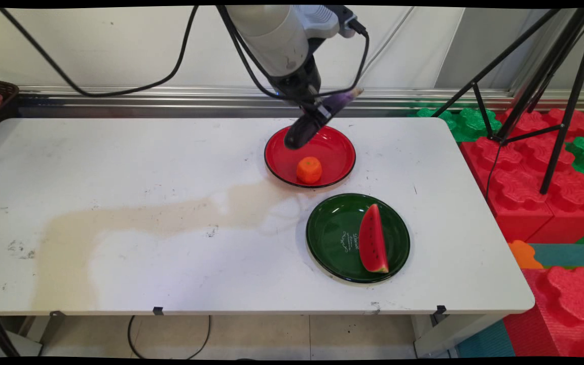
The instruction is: Place the picked object on the green plate
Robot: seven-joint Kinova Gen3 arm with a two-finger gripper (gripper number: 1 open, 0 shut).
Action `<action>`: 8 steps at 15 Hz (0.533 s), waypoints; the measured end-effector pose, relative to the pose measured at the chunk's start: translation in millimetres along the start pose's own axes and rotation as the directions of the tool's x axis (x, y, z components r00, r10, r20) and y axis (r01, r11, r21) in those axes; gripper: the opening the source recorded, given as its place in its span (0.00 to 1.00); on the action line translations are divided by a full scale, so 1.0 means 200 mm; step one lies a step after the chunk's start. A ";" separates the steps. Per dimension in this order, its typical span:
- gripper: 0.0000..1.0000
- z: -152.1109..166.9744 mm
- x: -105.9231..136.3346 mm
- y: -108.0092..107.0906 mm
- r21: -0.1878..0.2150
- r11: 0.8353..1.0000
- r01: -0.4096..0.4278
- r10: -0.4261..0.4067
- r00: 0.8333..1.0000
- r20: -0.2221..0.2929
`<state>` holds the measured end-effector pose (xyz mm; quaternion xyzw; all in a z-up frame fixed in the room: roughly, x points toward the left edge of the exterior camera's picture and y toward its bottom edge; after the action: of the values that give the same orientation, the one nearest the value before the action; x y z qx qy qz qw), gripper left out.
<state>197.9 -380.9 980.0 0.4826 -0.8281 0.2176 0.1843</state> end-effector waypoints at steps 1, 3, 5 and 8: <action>0.00 -0.02 -0.01 0.04 -0.006 1.000 0.016 -0.016 1.000 0.009; 0.00 -0.04 -0.03 0.10 -0.014 0.999 0.044 -0.044 0.999 0.025; 0.00 -0.04 -0.04 0.15 -0.016 0.998 0.067 -0.067 0.997 0.038; 0.00 -0.01 -0.06 0.22 -0.013 0.995 0.100 -0.099 0.993 0.063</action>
<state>164.9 -352.3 966.8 0.5285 -0.8099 0.1865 0.1731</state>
